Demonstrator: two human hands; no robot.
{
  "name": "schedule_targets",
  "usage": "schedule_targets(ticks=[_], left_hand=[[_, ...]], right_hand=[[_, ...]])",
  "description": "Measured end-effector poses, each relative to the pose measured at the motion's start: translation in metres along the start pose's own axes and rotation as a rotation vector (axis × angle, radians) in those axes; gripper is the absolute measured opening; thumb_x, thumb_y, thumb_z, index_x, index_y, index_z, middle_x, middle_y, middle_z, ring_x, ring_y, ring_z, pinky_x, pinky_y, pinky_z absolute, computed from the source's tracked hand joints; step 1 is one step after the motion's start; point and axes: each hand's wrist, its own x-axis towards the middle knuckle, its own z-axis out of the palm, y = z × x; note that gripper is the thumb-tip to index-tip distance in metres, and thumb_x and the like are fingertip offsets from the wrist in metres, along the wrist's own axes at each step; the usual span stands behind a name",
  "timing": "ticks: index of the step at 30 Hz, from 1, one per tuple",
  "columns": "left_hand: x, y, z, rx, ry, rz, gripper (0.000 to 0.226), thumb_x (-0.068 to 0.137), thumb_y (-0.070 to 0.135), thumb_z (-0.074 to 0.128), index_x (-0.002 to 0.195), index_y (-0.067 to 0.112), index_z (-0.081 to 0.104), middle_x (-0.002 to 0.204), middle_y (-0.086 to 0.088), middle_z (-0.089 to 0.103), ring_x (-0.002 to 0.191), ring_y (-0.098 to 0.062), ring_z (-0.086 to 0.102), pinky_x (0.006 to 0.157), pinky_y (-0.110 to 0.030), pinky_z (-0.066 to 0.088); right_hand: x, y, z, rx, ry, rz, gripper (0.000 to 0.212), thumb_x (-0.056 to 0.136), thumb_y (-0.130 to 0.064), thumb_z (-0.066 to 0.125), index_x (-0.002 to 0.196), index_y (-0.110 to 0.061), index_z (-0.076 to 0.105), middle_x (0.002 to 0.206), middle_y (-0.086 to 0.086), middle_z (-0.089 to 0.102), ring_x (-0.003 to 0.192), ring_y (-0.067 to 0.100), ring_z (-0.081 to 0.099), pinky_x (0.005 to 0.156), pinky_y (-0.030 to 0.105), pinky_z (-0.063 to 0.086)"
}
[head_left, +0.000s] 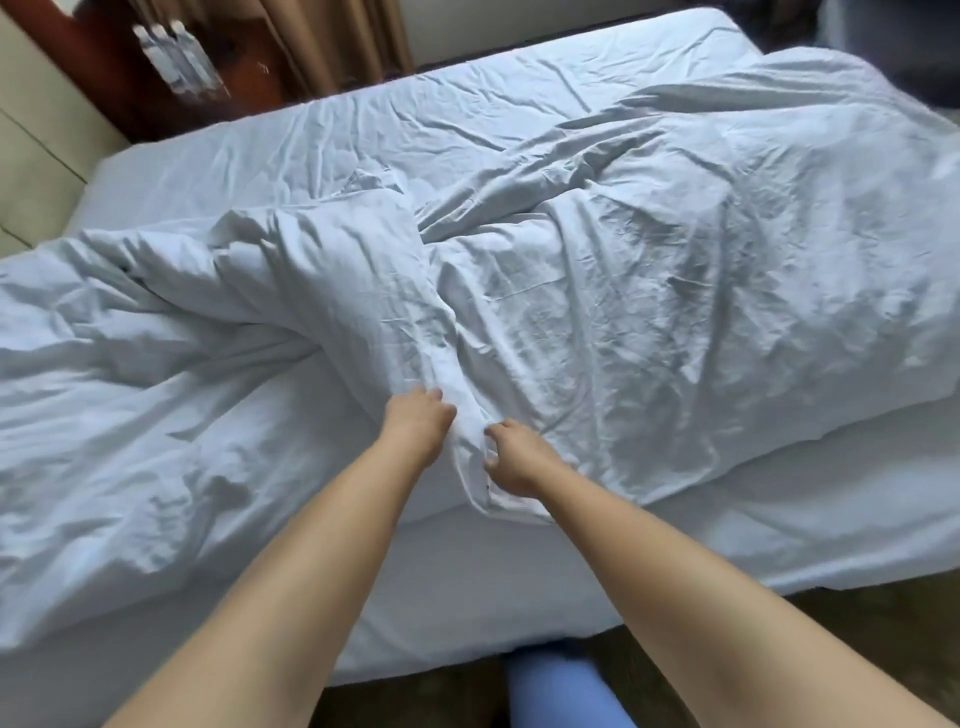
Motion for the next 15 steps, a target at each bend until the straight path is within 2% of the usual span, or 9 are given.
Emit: schedule_targets(ticks=[3,5,8,11,13,15], left_hand=[[0.031,-0.022,-0.024,0.066,-0.1,-0.021,0.069,0.087,0.007,0.055,0.147,0.028,0.026,0.156,-0.008,0.012,0.143,-0.027,0.015,0.108,-0.045,0.028],[0.049,-0.037,-0.039,0.082,-0.137,-0.041,0.078,0.088,0.007,0.055,0.151,0.03,0.015,0.159,-0.007,0.003,0.146,-0.026,0.01,0.111,-0.047,0.026],[0.075,-0.054,-0.055,0.112,-0.148,0.001,0.073,0.09,0.008,0.054,0.15,0.031,0.018,0.156,-0.006,0.016,0.142,-0.025,0.022,0.104,-0.041,0.035],[0.102,-0.068,-0.064,0.152,-0.083,0.052,0.061,0.09,0.009,0.055,0.144,0.025,0.031,0.145,-0.005,0.033,0.134,-0.025,0.035,0.096,-0.039,0.039],[0.123,-0.079,-0.065,0.298,0.003,0.097,0.052,0.094,0.012,0.048,0.143,0.022,0.032,0.146,-0.006,0.034,0.136,-0.026,0.03,0.105,-0.044,0.031],[0.144,-0.089,-0.064,0.519,0.022,0.151,0.051,0.099,0.018,0.037,0.147,0.026,0.021,0.155,-0.008,0.015,0.143,-0.026,0.01,0.114,-0.057,0.008]], right_hand=[[0.038,-0.014,-0.009,0.173,-0.023,0.02,0.034,0.084,-0.044,0.063,0.096,-0.015,0.048,0.102,0.003,0.049,0.091,0.021,0.049,0.074,0.032,0.039],[0.06,-0.023,-0.013,0.32,-0.023,0.047,0.045,0.076,-0.049,0.068,0.098,-0.016,0.049,0.101,0.001,0.048,0.089,0.02,0.05,0.072,0.031,0.04],[0.088,-0.039,-0.023,0.479,-0.039,0.08,0.071,0.073,-0.048,0.073,0.128,-0.013,0.047,0.124,0.002,0.05,0.109,0.021,0.053,0.08,0.03,0.043],[0.111,-0.055,-0.032,0.752,-0.09,0.112,0.072,0.076,-0.035,0.077,0.134,-0.015,0.039,0.126,-0.005,0.05,0.108,0.012,0.05,0.085,0.028,0.042],[0.127,-0.066,-0.033,0.87,-0.084,0.153,0.073,0.071,-0.033,0.079,0.131,-0.014,0.042,0.123,-0.004,0.055,0.107,0.012,0.054,0.087,0.03,0.048],[0.144,-0.081,-0.025,0.876,-0.053,0.173,0.066,0.068,-0.03,0.078,0.125,-0.014,0.049,0.116,0.002,0.061,0.102,0.018,0.059,0.079,0.031,0.051]])
